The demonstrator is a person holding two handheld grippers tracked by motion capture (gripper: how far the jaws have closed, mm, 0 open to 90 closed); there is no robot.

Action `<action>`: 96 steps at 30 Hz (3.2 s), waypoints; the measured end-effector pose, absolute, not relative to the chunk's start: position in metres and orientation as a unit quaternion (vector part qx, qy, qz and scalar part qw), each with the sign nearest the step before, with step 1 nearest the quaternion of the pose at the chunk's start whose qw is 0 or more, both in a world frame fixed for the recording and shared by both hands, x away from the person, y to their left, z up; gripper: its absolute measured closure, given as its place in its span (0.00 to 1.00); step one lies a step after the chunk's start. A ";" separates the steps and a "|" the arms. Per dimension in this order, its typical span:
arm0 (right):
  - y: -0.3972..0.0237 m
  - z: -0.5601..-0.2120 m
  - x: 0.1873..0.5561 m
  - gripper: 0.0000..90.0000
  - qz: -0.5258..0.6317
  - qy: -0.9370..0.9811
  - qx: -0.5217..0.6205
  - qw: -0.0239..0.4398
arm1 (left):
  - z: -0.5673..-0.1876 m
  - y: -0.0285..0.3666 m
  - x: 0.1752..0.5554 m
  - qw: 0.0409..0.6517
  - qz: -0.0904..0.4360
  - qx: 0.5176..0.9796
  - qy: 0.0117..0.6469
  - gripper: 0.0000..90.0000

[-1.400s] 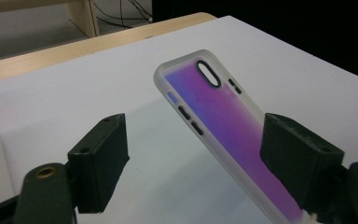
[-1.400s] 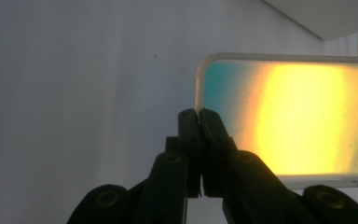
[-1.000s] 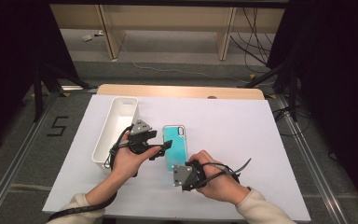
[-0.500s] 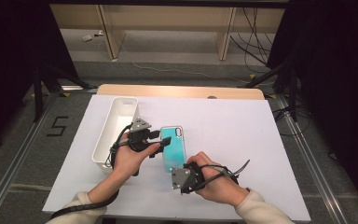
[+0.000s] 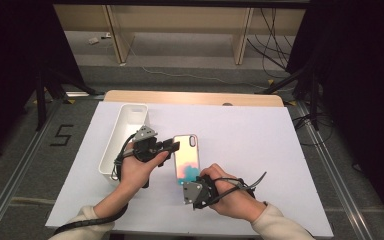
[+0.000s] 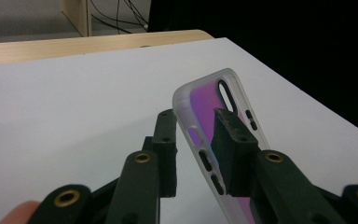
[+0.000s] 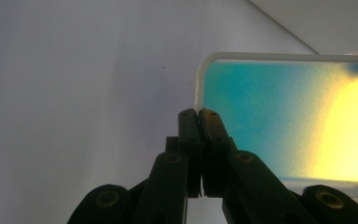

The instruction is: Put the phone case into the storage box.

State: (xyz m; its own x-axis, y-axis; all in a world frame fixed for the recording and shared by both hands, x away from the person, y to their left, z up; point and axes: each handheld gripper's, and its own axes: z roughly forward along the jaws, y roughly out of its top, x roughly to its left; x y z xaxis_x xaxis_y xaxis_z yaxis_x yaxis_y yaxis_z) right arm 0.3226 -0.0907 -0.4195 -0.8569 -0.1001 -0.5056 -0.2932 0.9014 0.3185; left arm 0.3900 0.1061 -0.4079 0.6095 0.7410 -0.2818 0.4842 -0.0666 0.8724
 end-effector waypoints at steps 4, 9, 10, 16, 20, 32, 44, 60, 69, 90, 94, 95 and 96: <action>-0.091 -0.420 0.320 0.99 0.188 0.949 -0.088 0.239 | -0.405 0.105 0.387 0.549 0.110 0.709 0.428 0.81; -0.090 -0.422 0.321 0.99 0.187 0.948 -0.088 0.241 | -0.401 0.104 0.383 0.561 0.104 0.708 0.417 0.85; -0.090 -0.423 0.321 0.99 0.189 0.948 -0.085 0.242 | -0.401 0.103 0.382 0.563 0.105 0.706 0.416 0.85; -0.089 -0.424 0.325 0.99 0.179 0.939 -0.122 0.267 | -0.396 0.100 0.376 0.576 0.095 0.699 0.413 0.89; -0.088 -0.426 0.323 0.99 0.189 0.939 -0.099 0.268 | -0.394 0.098 0.372 0.580 0.093 0.698 0.409 0.91; -0.090 -0.422 0.327 0.64 0.234 0.932 -0.059 0.269 | -0.390 0.104 0.372 0.584 0.119 0.698 0.396 0.92; -0.102 -0.416 0.334 0.39 0.330 0.916 0.006 0.229 | -0.386 0.114 0.374 0.584 0.135 0.695 0.397 0.92; -0.125 -0.416 0.336 0.29 0.380 0.896 0.080 0.215 | -0.380 0.125 0.375 0.585 0.145 0.690 0.401 0.92; -0.138 -0.418 0.338 0.28 0.389 0.890 0.110 0.211 | -0.375 0.132 0.375 0.588 0.151 0.683 0.405 0.92; -0.164 -0.421 0.342 0.26 0.413 0.871 0.165 0.206 | -0.365 0.147 0.377 0.596 0.162 0.670 0.412 0.92; -0.167 -0.421 0.343 0.25 0.419 0.868 0.172 0.204 | -0.363 0.151 0.377 0.597 0.164 0.667 0.415 0.92; -0.168 -0.421 0.342 0.25 0.418 0.868 0.177 0.202 | -0.362 0.152 0.377 0.598 0.164 0.665 0.415 0.92; -0.169 -0.421 0.343 0.25 0.419 0.868 0.173 0.203 | -0.361 0.153 0.377 0.598 0.165 0.664 0.417 0.92</action>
State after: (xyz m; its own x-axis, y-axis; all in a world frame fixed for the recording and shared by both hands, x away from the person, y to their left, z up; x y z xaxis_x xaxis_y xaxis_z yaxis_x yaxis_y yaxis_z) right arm 0.3428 -0.1691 -0.4212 -0.8577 0.4706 -0.2070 0.1310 0.5894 0.7972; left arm 0.3770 0.1526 -0.3613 0.5984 0.7509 -0.2795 0.3561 0.0632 0.9323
